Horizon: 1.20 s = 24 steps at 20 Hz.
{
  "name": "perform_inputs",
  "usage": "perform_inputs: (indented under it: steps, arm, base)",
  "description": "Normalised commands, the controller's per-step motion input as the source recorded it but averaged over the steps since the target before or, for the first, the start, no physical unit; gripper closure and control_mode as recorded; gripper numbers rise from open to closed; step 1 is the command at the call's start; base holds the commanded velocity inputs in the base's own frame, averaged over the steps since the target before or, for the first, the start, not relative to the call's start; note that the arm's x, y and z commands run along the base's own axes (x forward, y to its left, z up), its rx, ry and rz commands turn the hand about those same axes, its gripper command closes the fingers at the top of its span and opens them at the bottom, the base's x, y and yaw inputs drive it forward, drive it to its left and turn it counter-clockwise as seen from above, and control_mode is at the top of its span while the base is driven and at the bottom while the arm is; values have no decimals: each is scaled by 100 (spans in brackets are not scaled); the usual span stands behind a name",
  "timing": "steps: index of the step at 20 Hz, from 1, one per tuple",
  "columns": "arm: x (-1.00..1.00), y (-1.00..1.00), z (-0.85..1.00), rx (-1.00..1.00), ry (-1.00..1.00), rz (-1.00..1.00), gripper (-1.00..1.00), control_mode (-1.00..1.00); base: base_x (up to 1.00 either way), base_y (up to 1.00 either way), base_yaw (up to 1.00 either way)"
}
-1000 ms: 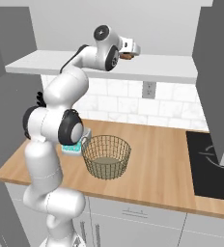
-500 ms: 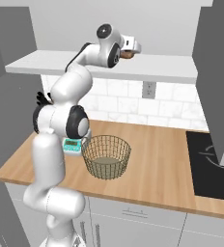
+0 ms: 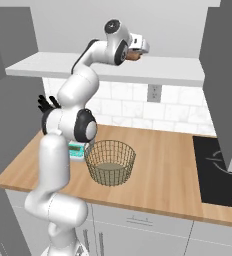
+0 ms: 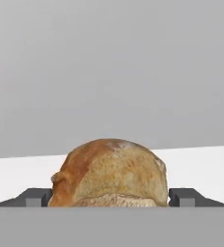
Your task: Open the cabinet, pick up the bread from the cabinet and place it in the basket. Then move the basket to the dining counter.
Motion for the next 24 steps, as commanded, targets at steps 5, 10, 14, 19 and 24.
perform_inputs:
  steps: [5,10,14,19,24]
  arm:
    - [-26,-19,-24,0,1,0,100,-100]
    - [-58,-1,-51,0,0,0,100,-100]
    - [-76,0,-58,0,0,0,100,-100]
    - [-96,0,-39,0,-3,0,100,-100]
    - [-100,0,-27,1,-5,0,100,-100]
  base:
    - [0,0,0]
    - [0,0,0]
    - [0,0,0]
    - [0,0,0]
    - [0,0,0]
